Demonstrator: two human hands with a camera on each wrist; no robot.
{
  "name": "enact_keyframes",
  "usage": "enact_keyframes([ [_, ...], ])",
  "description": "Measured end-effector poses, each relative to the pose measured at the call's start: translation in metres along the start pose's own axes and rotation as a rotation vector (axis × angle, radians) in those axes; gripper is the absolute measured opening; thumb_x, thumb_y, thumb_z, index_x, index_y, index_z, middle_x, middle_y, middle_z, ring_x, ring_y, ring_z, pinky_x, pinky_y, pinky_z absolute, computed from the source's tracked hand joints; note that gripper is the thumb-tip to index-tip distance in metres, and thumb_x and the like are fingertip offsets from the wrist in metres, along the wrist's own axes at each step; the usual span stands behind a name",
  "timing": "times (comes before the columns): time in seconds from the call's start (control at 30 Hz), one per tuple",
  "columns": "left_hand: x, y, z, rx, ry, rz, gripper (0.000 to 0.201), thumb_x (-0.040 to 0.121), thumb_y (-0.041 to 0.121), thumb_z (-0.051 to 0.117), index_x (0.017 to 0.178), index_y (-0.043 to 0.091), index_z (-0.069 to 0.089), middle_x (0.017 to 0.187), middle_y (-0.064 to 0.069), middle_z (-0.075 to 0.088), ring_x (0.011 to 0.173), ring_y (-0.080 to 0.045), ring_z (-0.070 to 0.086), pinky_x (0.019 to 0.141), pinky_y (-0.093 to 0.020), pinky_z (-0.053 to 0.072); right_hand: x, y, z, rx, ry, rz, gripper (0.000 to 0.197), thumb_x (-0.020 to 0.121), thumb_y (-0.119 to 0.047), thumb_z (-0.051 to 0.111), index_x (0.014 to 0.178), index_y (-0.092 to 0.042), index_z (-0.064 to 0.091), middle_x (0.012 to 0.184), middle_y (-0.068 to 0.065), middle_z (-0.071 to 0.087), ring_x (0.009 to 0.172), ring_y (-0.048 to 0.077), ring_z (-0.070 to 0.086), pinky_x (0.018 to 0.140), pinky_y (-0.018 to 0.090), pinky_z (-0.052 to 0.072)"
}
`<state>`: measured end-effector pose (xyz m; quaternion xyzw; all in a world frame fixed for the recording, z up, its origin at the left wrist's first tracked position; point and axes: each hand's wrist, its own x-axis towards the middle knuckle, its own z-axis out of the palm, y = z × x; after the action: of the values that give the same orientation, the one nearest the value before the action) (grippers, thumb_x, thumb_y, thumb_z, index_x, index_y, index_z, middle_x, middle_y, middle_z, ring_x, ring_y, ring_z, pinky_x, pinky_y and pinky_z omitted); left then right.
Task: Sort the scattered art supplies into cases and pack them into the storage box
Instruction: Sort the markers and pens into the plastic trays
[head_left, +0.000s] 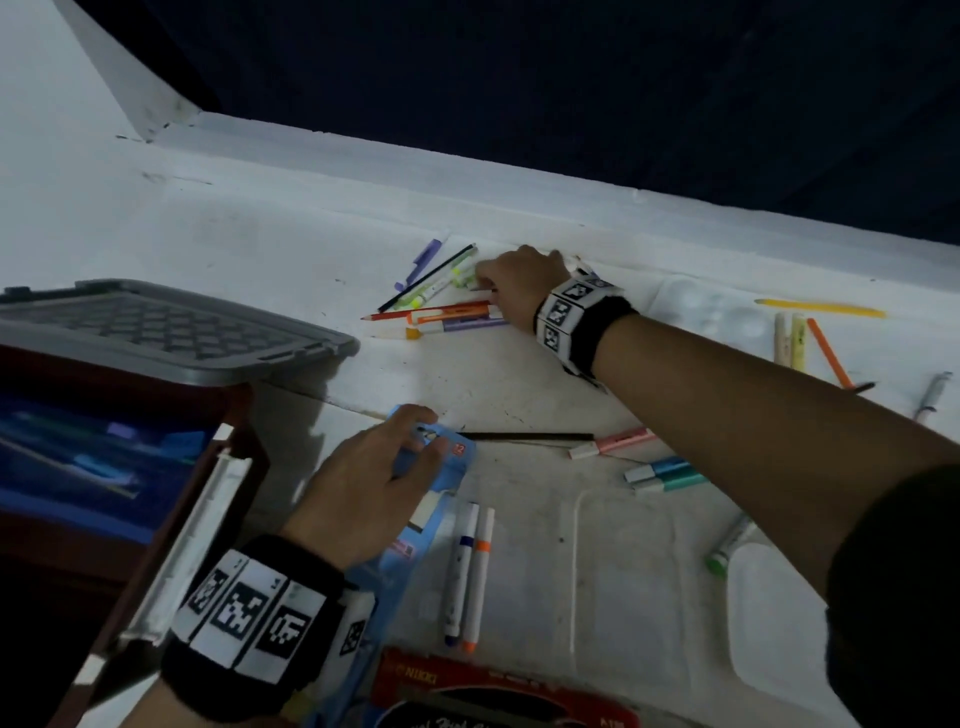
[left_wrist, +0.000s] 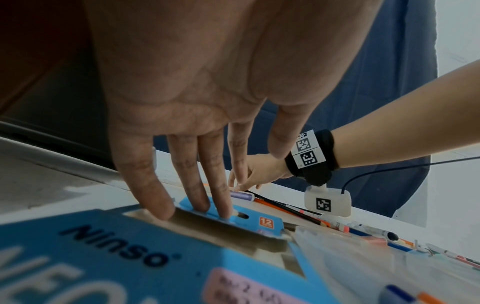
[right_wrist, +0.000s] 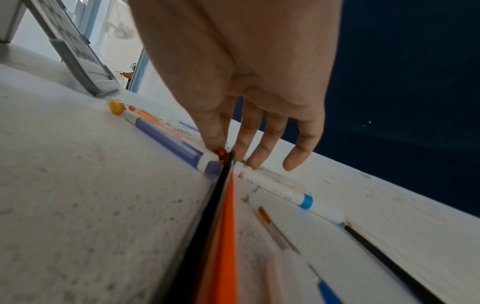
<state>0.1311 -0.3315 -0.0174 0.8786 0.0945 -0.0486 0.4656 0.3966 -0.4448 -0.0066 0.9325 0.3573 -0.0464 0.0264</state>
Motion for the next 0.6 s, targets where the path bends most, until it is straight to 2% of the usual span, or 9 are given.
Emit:
enact_keyframes([
  [0.07, 0.0, 0.002, -0.001, 0.007, -0.012, -0.024, 0.055, 0.082, 0.073, 0.043, 0.123, 0.037, 0.051, 0.105, 0.006, 0.065, 0.088, -0.019, 0.067, 0.083, -0.049, 0.056, -0.007, -0.001, -0.008, -0.017, 0.022, 0.002, 0.027, 0.092, -0.007, 0.043, 0.114, -0.018, 0.052, 0.111, 0.005, 0.063, 0.113, 0.03, 0.05, 0.097, 0.049, 0.034],
  [0.13, 0.001, 0.007, 0.0, 0.01, -0.014, -0.042, 0.035, 0.092, 0.058, 0.053, 0.12, 0.036, 0.052, 0.102, 0.008, 0.066, 0.082, -0.015, 0.069, 0.081, -0.045, 0.058, -0.018, -0.002, -0.021, 0.008, 0.1, 0.013, 0.029, 0.092, -0.008, 0.043, 0.12, -0.018, 0.048, 0.108, 0.004, 0.063, 0.11, 0.03, 0.051, 0.096, 0.048, 0.034],
  [0.2, -0.001, 0.014, 0.001, 0.038, -0.001, -0.024, 0.026, 0.097, 0.041, 0.054, 0.121, 0.033, 0.052, 0.098, 0.008, 0.066, 0.073, -0.007, 0.067, 0.073, -0.034, 0.057, -0.034, -0.003, -0.036, 0.086, 0.217, 0.015, 0.023, 0.094, -0.011, 0.042, 0.114, -0.018, 0.05, 0.103, 0.003, 0.064, 0.105, 0.028, 0.053, 0.093, 0.045, 0.037],
  [0.27, -0.005, 0.021, 0.001, 0.055, 0.028, 0.025, 0.026, 0.098, 0.034, 0.055, 0.123, 0.028, 0.052, 0.092, 0.004, 0.066, 0.071, -0.007, 0.065, 0.064, -0.025, 0.05, -0.055, -0.001, -0.052, 0.182, 0.345, 0.009, 0.016, 0.093, -0.016, 0.045, 0.106, -0.018, 0.054, 0.1, 0.0, 0.065, 0.1, 0.025, 0.055, 0.091, 0.045, 0.043],
  [0.33, -0.008, 0.029, 0.0, 0.086, 0.071, 0.054, 0.027, 0.097, 0.036, 0.056, 0.123, 0.03, 0.052, 0.094, 0.004, 0.066, 0.08, -0.009, 0.065, 0.062, -0.021, 0.046, -0.081, 0.001, -0.067, 0.335, 0.458, -0.001, 0.012, 0.086, -0.018, 0.052, 0.096, -0.017, 0.059, 0.092, -0.003, 0.065, 0.09, 0.02, 0.058, 0.084, 0.043, 0.05],
  [0.43, -0.014, 0.042, 0.004, 0.088, 0.109, 0.122, 0.023, 0.095, 0.037, 0.059, 0.117, 0.038, 0.053, 0.091, 0.01, 0.067, 0.083, -0.008, 0.064, 0.062, -0.022, 0.046, -0.132, 0.004, -0.09, 0.596, 0.613, -0.008, 0.01, 0.076, -0.018, 0.063, 0.084, -0.014, 0.065, 0.08, -0.001, 0.066, 0.077, 0.016, 0.062, 0.075, 0.036, 0.053],
  [0.53, -0.026, 0.058, 0.013, 0.091, 0.13, 0.214, 0.02, 0.095, 0.036, 0.06, 0.114, 0.041, 0.055, 0.088, 0.013, 0.068, 0.08, -0.001, 0.063, 0.065, -0.021, 0.047, -0.191, 0.009, -0.103, 0.82, 0.665, 0.034, 0.012, 0.074, -0.013, 0.067, 0.085, -0.013, 0.067, 0.081, 0.0, 0.066, 0.079, 0.014, 0.064, 0.071, 0.026, 0.053],
  [0.6, -0.036, 0.066, 0.023, 0.09, 0.137, 0.259, 0.019, 0.095, 0.033, 0.061, 0.113, 0.038, 0.057, 0.081, 0.011, 0.067, 0.072, -0.004, 0.062, 0.061, -0.017, 0.045, -0.229, 0.014, -0.104, 0.934, 0.676, 0.056, 0.012, 0.076, -0.01, 0.067, 0.087, -0.013, 0.067, 0.084, 0.0, 0.065, 0.081, 0.015, 0.064, 0.073, 0.025, 0.052],
])
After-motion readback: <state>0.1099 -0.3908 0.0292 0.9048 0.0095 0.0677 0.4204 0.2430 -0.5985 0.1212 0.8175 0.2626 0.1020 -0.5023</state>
